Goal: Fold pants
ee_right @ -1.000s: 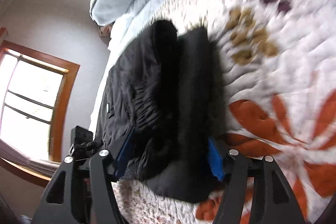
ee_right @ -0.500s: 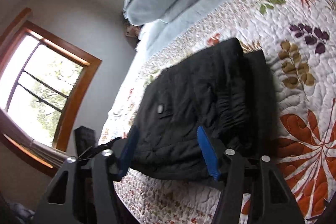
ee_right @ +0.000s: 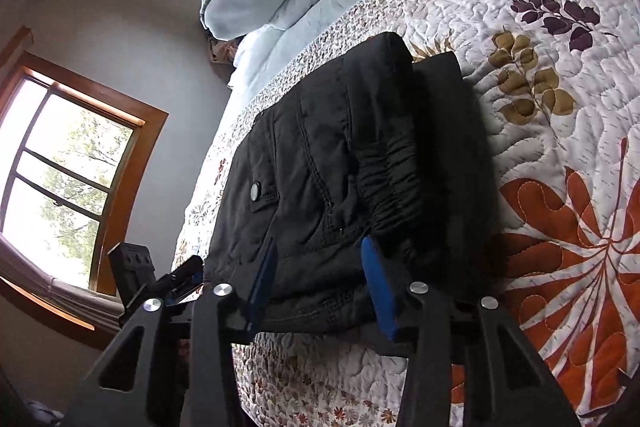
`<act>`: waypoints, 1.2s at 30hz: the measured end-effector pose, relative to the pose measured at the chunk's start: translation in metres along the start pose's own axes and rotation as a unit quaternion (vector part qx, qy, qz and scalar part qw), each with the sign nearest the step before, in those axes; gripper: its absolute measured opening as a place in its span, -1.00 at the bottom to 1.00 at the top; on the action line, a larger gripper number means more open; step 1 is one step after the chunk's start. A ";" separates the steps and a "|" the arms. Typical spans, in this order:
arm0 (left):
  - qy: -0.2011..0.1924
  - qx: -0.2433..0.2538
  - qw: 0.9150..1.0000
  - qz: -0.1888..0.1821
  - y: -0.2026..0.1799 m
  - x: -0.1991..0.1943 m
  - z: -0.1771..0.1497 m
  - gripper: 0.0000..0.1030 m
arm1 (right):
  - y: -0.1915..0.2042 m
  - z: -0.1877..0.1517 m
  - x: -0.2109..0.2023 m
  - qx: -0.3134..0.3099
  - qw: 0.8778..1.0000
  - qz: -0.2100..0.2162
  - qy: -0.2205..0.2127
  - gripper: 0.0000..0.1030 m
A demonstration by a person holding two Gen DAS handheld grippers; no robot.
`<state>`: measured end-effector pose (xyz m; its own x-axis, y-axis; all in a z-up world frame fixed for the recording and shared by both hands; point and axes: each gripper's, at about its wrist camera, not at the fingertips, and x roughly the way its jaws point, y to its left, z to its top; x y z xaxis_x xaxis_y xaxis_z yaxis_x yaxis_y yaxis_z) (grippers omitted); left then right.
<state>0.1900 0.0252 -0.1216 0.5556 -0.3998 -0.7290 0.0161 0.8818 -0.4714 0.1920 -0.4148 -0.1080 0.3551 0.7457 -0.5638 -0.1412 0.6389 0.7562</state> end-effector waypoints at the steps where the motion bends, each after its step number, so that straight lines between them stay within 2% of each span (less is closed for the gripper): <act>1: 0.000 0.001 1.000 0.001 0.000 -0.002 -0.001 0.81 | 0.002 0.000 -0.001 -0.001 1.000 -0.001 -0.002 -0.09; 3: -0.004 0.003 1.000 0.009 -0.002 -0.004 -0.003 0.81 | 0.011 -0.006 -0.007 -0.013 1.000 -0.010 -0.010 0.02; 4: -0.010 0.010 0.999 0.030 -0.006 -0.009 -0.005 0.81 | 0.014 -0.007 -0.009 -0.017 1.000 -0.016 -0.013 0.13; 8: -0.044 0.050 0.995 0.079 -0.023 -0.029 -0.012 0.87 | 0.034 -0.020 -0.020 -0.059 0.994 -0.085 -0.035 0.17; 9: -0.054 0.061 0.993 0.086 -0.029 -0.035 -0.015 0.89 | 0.039 -0.024 -0.024 -0.068 0.991 -0.104 -0.041 0.21; 10: -0.064 0.075 0.991 0.094 -0.036 -0.041 -0.017 0.90 | 0.043 -0.026 -0.026 -0.075 0.989 -0.117 -0.046 0.34; 13: -0.076 0.101 0.987 0.102 -0.053 -0.057 -0.024 0.90 | 0.060 -0.036 -0.036 -0.107 0.977 -0.171 -0.068 0.49; 14: -0.078 0.105 0.986 0.104 -0.057 -0.062 -0.025 0.90 | 0.066 -0.040 -0.039 -0.114 0.973 -0.185 -0.076 0.60; 20: -0.095 0.111 0.984 0.103 -0.078 -0.094 -0.036 0.94 | 0.103 -0.062 -0.058 -0.146 0.955 -0.229 -0.119 0.93; 25: -0.108 0.118 0.981 0.106 -0.090 -0.118 -0.041 0.94 | 0.131 -0.074 -0.068 -0.166 0.944 -0.247 -0.142 0.93; 28: -0.116 0.123 0.979 0.118 -0.095 -0.130 -0.044 0.94 | 0.149 -0.083 -0.075 -0.182 0.932 -0.269 -0.157 0.93; 33: -0.118 0.131 0.976 0.130 -0.101 -0.145 -0.049 0.94 | 0.165 -0.093 -0.086 -0.181 0.929 -0.273 -0.173 0.93; 36: -0.116 0.129 0.975 0.137 -0.103 -0.152 -0.054 0.95 | 0.173 -0.098 -0.089 -0.189 0.923 -0.289 -0.171 0.93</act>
<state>0.0591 -0.0181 0.0110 0.7409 -0.0983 -0.6644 0.0312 0.9932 -0.1122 0.0450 -0.3521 0.0408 0.7344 0.1976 -0.6493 -0.1264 0.9798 0.1552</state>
